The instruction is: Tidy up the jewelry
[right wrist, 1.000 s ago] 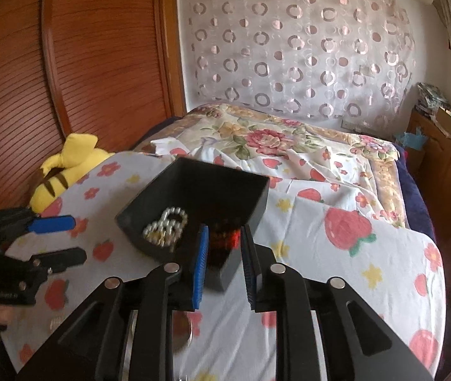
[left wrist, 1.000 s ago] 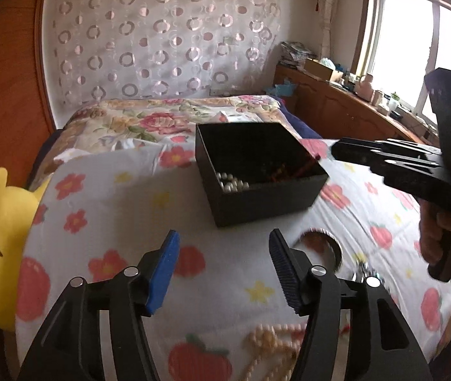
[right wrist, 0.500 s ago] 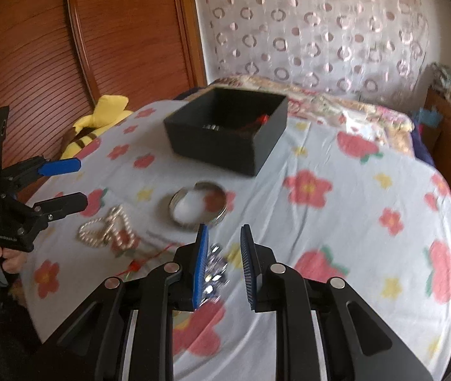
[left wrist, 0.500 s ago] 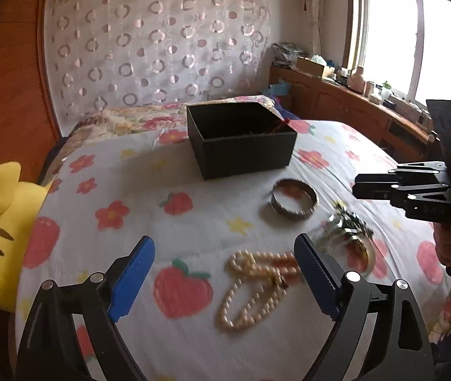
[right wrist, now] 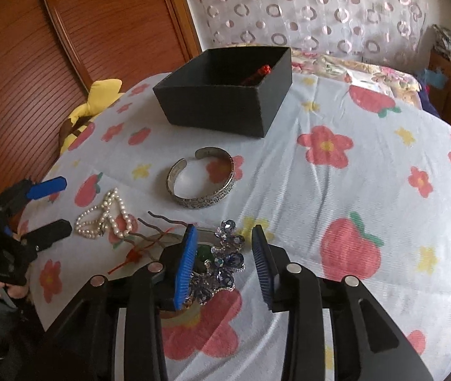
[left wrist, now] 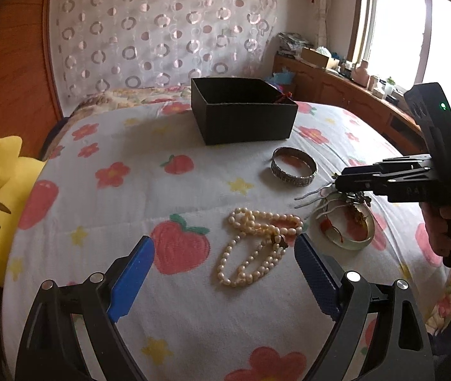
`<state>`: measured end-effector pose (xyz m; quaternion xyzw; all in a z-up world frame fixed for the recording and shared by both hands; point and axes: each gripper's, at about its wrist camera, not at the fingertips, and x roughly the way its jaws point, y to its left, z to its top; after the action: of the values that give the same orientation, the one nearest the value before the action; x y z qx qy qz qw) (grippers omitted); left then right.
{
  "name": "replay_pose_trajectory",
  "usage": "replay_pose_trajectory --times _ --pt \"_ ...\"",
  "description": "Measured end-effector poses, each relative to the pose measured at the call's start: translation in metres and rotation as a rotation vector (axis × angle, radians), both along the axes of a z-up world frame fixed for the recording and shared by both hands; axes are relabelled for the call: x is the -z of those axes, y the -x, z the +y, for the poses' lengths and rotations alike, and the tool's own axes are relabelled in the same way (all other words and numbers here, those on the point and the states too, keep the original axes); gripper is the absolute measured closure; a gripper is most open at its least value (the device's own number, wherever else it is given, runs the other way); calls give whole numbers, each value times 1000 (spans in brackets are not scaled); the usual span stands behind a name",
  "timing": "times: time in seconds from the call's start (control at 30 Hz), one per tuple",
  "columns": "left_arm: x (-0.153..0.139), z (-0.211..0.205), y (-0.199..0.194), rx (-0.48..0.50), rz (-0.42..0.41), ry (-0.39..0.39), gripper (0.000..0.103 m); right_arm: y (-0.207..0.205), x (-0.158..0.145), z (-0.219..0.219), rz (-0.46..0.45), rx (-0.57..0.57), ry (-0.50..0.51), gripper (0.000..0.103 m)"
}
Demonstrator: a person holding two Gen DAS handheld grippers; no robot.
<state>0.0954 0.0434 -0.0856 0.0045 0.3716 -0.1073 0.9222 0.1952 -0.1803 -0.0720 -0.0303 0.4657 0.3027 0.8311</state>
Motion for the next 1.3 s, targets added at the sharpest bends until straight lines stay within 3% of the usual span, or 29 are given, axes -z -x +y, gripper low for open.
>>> replay_pose_trajectory --times 0.2,0.5,0.57,0.73,0.83,0.93,1.1,1.3 --pt "3 -2 1 10 17 4 17 3 -2 1 -9 -12 -5 82" --pt "7 -3 5 34 54 27 19 10 -18 -8 -88 -15 -8 82" --pt "6 -3 6 43 51 37 27 12 -24 -9 -114 -17 -2 82" --pt "8 -3 3 42 66 52 63 18 -35 -11 -163 -19 11 82" --pt "10 0 2 38 74 66 79 21 -38 -12 -177 -25 11 82" --pt "10 1 4 40 69 63 87 22 -39 -10 -181 -29 12 82" --pt "8 4 -2 30 68 53 88 23 -38 -7 -184 -33 11 82" --pt "12 -7 -19 64 99 -23 88 24 -39 -6 -187 -35 12 82"
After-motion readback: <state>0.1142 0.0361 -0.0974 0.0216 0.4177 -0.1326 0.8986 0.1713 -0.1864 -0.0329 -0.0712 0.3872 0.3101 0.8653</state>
